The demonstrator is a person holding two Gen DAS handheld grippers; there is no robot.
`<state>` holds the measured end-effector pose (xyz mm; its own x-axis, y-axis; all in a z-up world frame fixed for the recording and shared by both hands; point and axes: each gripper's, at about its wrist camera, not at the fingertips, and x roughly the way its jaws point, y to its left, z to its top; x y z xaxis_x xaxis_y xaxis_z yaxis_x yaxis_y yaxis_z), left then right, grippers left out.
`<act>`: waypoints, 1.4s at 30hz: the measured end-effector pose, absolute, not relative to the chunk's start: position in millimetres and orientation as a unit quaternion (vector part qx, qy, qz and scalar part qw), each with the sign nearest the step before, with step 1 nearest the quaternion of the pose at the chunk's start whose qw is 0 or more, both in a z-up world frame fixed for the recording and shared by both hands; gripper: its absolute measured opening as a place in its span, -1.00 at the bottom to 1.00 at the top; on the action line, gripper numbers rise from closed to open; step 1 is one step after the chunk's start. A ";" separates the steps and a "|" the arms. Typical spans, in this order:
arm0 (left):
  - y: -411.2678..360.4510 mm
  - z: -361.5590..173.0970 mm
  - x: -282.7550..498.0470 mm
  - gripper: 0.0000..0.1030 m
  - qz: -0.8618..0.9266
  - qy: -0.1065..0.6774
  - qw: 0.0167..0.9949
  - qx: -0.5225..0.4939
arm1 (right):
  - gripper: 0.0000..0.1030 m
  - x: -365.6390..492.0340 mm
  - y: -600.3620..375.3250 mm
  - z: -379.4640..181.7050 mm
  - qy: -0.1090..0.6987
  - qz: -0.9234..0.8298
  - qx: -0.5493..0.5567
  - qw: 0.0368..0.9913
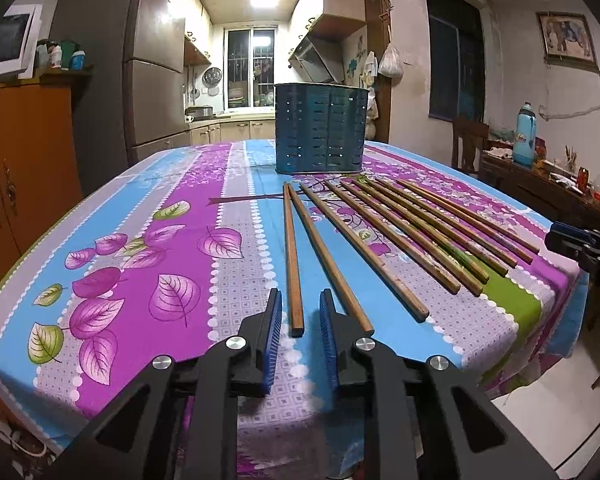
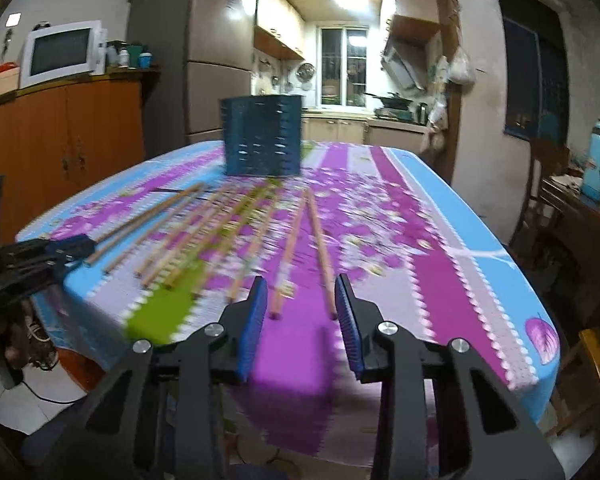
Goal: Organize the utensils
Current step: 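Close the right tool on a wooden chopstick while the left tool grasps another chopstick, then carry the chopstick in the right tool into the slotted holder while the left tool lowers its chopstick in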
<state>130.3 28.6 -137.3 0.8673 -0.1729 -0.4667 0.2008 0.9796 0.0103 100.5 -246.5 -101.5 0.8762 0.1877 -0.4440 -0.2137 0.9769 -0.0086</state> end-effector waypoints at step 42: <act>22.6 -85.8 114.9 -0.86 -0.087 0.181 0.979 0.029 | -0.90 98.9 -276.5 -47.4 0.150 0.139 -0.014 0.979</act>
<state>114.9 22.6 -85.8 0.9191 -0.1605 -0.3598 0.1814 0.9831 0.0248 98.9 -276.5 -47.4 0.9166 0.2675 -0.2970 -0.2756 0.9612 0.0151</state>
